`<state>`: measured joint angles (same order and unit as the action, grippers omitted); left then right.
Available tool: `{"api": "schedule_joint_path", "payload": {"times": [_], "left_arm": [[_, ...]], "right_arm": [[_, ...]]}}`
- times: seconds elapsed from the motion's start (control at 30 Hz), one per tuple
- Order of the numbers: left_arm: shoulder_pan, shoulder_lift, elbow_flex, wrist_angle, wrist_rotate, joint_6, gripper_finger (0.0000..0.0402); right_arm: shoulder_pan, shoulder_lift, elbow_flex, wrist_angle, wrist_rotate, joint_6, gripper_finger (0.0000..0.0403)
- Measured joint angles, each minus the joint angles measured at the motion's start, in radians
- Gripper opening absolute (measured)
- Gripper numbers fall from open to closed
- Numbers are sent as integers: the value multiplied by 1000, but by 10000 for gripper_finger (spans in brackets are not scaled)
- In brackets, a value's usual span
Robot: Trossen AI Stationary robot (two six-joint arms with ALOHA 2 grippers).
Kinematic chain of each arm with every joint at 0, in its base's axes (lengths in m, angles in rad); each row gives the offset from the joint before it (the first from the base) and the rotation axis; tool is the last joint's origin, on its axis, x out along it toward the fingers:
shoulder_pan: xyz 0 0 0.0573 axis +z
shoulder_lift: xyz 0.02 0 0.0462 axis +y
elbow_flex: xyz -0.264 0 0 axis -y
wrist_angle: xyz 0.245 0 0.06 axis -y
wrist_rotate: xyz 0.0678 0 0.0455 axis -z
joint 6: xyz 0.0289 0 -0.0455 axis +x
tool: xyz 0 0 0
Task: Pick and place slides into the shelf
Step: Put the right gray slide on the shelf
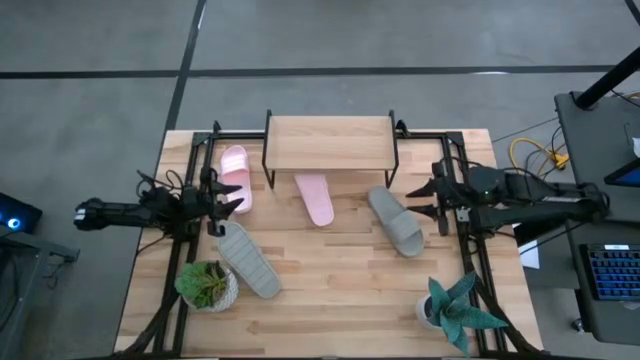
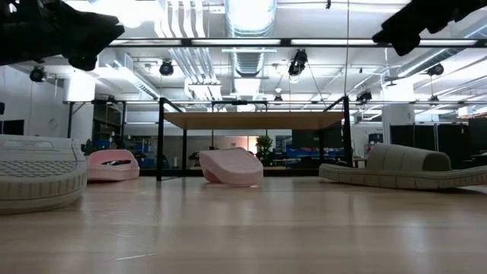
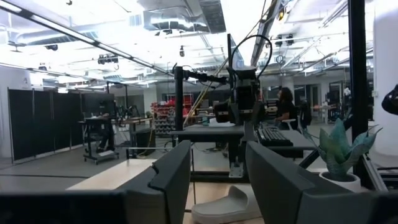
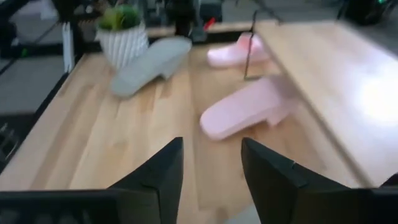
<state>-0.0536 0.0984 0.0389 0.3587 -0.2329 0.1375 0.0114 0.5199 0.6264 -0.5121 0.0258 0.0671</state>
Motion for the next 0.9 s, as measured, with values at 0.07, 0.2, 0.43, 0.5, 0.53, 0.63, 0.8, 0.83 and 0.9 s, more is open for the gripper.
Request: {"api": "schedule_joint_path", "payload": {"times": [0.07, 0.2, 0.43, 0.5, 0.53, 0.63, 0.8, 0.83, 0.9], "left_arm": [[0, 10, 0, -1, -1, 1, 141], [0, 28, 0, 0, -7, 8, 141], [0, 56, 0, 4, -11, 7, 142], [0, 60, 0, 2, -11, 7, 142], [0, 62, 0, 2, -11, 7, 142], [0, 65, 1, 4, -11, 6, 142], [0, 65, 1, 2, -11, 6, 141], [0, 65, 1, 3, -11, 6, 142], [0, 67, 1, 4, -11, 6, 142]], "right_arm": [[28, 6, 19, -66, 1, 4, 164], [96, 33, 63, -188, 47, 12, 185], [248, 106, 72, -189, 136, 27, 194], [287, 140, 72, -193, 182, 43, 194], [304, 159, 72, -196, 207, 45, 194], [349, 214, 72, -207, 272, 68, 194], [392, 318, 72, -213, 299, 83, 194], [399, 340, 72, -213, 299, 83, 194], [410, 381, 72, -213, 298, 83, 194]]}}
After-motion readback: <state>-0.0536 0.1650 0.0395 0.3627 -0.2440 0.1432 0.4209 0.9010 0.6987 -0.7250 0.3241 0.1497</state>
